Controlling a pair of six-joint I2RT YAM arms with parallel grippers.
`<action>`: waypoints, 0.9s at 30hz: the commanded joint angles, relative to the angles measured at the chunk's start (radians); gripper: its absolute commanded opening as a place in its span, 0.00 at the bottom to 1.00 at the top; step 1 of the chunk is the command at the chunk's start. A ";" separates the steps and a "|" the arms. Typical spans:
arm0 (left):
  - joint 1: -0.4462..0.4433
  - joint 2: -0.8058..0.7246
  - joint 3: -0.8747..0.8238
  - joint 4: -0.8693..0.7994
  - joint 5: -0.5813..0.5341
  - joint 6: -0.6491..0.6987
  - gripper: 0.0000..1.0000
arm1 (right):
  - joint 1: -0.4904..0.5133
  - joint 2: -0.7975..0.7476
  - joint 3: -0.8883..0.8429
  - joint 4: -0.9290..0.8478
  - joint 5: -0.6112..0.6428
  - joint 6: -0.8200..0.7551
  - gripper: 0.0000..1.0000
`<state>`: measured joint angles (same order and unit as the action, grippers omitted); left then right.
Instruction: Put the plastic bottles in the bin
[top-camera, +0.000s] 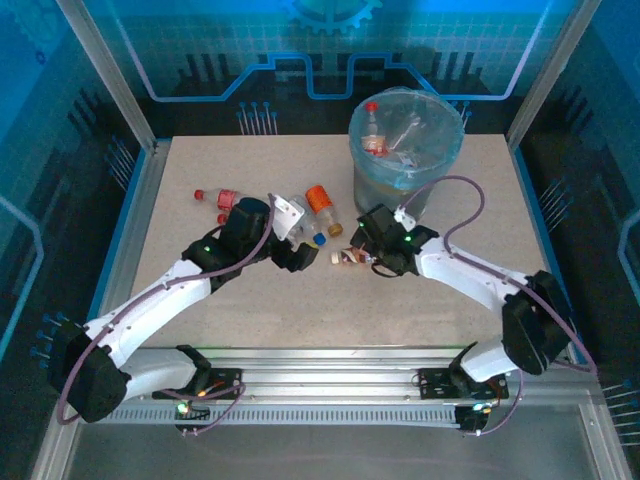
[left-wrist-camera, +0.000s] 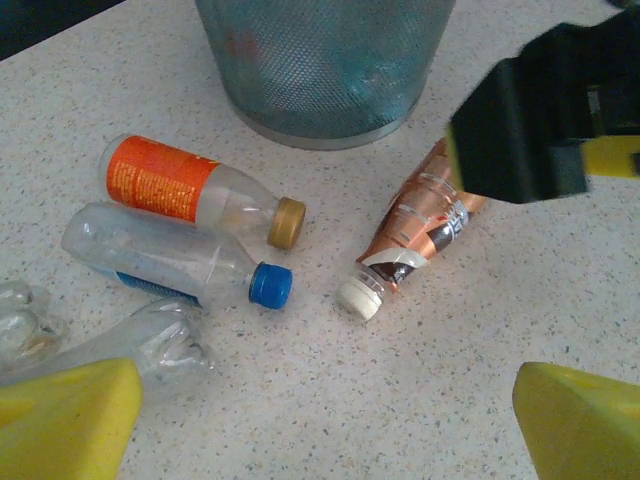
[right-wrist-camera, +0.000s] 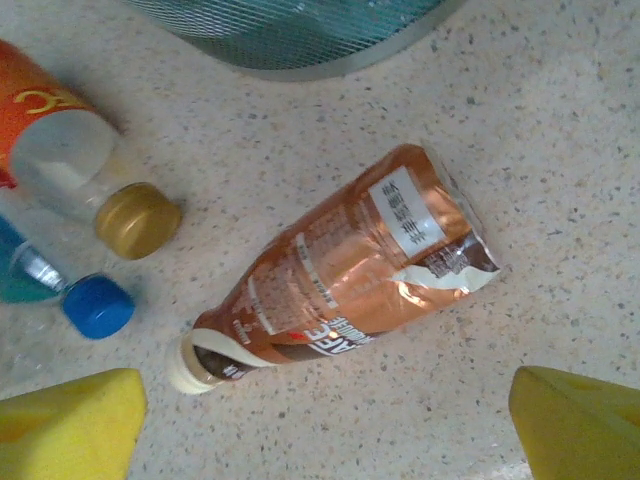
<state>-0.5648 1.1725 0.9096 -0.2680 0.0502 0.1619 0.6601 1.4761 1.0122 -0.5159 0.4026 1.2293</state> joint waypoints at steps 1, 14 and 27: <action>0.008 -0.039 -0.029 0.030 0.040 0.041 0.97 | -0.004 0.065 0.077 -0.002 0.072 0.098 0.96; 0.007 -0.074 -0.045 0.036 0.005 0.042 0.97 | -0.069 0.299 0.200 0.038 -0.021 0.114 0.98; 0.008 -0.069 -0.043 0.019 -0.006 0.041 0.97 | -0.085 0.365 0.168 0.095 -0.111 0.106 0.93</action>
<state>-0.5648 1.1172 0.8711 -0.2558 0.0494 0.1864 0.5816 1.8256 1.1862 -0.4355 0.3141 1.3319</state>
